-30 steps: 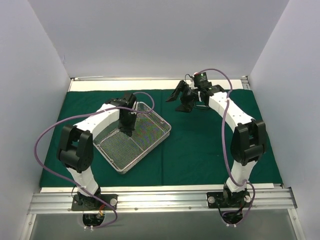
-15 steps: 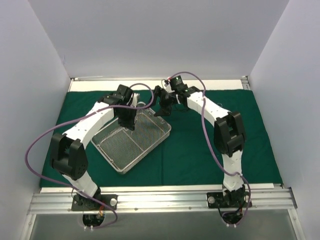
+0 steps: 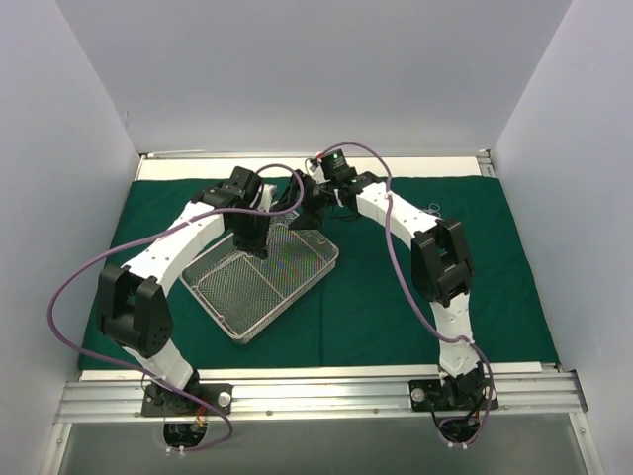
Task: Open and lay out the surgical kit
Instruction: Place the medical item in the surgical kit.
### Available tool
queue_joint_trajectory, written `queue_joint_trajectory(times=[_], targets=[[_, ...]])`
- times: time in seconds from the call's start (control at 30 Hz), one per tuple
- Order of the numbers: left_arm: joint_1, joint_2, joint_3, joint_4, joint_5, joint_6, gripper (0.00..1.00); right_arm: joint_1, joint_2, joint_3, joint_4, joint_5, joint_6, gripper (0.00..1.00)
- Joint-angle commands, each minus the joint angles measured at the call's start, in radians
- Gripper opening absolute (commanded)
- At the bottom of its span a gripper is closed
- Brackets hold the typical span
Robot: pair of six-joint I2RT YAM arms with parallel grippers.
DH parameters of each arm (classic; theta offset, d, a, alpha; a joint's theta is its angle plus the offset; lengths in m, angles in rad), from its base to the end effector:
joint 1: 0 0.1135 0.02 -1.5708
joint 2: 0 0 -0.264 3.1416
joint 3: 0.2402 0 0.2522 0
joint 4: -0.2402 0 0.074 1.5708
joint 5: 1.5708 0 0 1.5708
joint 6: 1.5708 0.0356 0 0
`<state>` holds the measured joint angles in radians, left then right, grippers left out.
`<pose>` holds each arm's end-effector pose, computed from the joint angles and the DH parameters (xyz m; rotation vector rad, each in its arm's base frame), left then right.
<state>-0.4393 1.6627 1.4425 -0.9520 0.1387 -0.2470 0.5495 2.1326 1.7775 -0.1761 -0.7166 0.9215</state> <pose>0.3045 -0.1485 0.2807 0.3067 2.7722 -0.3720 0.4126 0.2801 0.2569 -0.0603 2.3999 1.5531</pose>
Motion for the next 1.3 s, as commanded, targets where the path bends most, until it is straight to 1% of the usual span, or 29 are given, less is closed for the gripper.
queue_joint_trajectory(times=[0.0, 0.13, 0.33, 0.37, 0.4, 0.43, 0.47, 0.53, 0.63, 0.67, 0.7, 0.73, 0.77, 0.83, 0.87, 0.9, 0.97, 1.07, 1.1, 1.17, 1.23, 1.27], targets=[[-0.006, -0.053, 0.044, 0.001, 0.021, 0.008, 0.02, 0.023, 0.024, 0.046, 0.024, -0.032, 0.027, 0.67], [-0.006, -0.058, 0.039, -0.001, 0.022, 0.014, 0.02, 0.036, 0.043, 0.056, 0.024, -0.03, 0.031, 0.64], [-0.006, -0.066, 0.039, 0.002, 0.03, 0.02, 0.02, 0.046, 0.067, 0.059, 0.043, -0.035, 0.046, 0.55], [-0.006, -0.067, 0.038, 0.005, 0.033, 0.02, 0.02, 0.049, 0.07, 0.059, 0.049, -0.037, 0.051, 0.5], [-0.006, -0.069, 0.035, 0.009, 0.038, 0.02, 0.02, 0.049, 0.072, 0.059, 0.059, -0.04, 0.054, 0.36], [-0.006, -0.069, 0.032, 0.012, 0.039, 0.02, 0.02, 0.049, 0.072, 0.057, 0.069, -0.04, 0.056, 0.36], [-0.006, -0.07, 0.03, 0.013, 0.041, 0.02, 0.02, 0.049, 0.07, 0.051, 0.078, -0.046, 0.059, 0.16], [-0.004, -0.075, 0.026, 0.016, 0.038, 0.02, 0.02, 0.05, 0.061, 0.042, 0.104, -0.047, 0.069, 0.0], [0.004, -0.08, 0.029, 0.019, 0.027, 0.02, 0.02, 0.047, 0.041, 0.016, 0.145, -0.047, 0.083, 0.0], [0.01, -0.081, 0.033, 0.021, 0.022, 0.017, 0.06, 0.046, 0.035, 0.01, 0.15, -0.037, 0.083, 0.0], [0.022, -0.083, 0.038, 0.021, 0.015, 0.014, 0.13, 0.037, 0.027, -0.004, 0.155, -0.031, 0.085, 0.0], [0.031, -0.087, 0.041, 0.021, 0.009, 0.009, 0.27, 0.032, 0.02, -0.015, 0.161, -0.026, 0.085, 0.0], [0.04, -0.093, 0.045, 0.028, -0.001, 0.008, 0.34, 0.023, -0.006, -0.027, 0.165, -0.018, 0.088, 0.0], [0.08, -0.112, 0.048, 0.038, -0.005, 0.002, 0.53, -0.011, -0.04, -0.091, 0.226, 0.002, 0.099, 0.0], [0.094, -0.116, 0.056, 0.035, -0.005, 0.0, 0.77, -0.025, -0.075, -0.117, 0.252, 0.003, 0.12, 0.0], [0.106, -0.116, 0.059, 0.032, -0.01, 0.0, 0.94, -0.04, -0.095, -0.145, 0.3, 0.009, 0.129, 0.0], [0.129, -0.115, 0.062, 0.024, -0.025, 0.005, 0.94, -0.092, -0.158, -0.226, 0.348, 0.016, 0.157, 0.0], [0.146, -0.124, 0.042, 0.042, -0.008, 0.006, 0.94, -0.172, -0.256, -0.357, 0.516, 0.026, 0.203, 0.0], [0.148, -0.127, 0.03, 0.047, -0.004, 0.008, 0.94, -0.195, -0.305, -0.39, 0.55, 0.035, 0.215, 0.0], [0.149, -0.123, 0.018, 0.058, 0.002, 0.006, 0.94, -0.267, -0.347, -0.478, 0.617, 0.048, 0.24, 0.0], [0.151, -0.115, 0.006, 0.058, 0.006, 0.005, 0.94, -0.315, -0.405, -0.554, 0.639, 0.081, 0.247, 0.0], [0.152, -0.112, 0.001, 0.058, 0.009, 0.005, 0.94, -0.363, -0.425, -0.582, 0.662, 0.097, 0.25, 0.0]])
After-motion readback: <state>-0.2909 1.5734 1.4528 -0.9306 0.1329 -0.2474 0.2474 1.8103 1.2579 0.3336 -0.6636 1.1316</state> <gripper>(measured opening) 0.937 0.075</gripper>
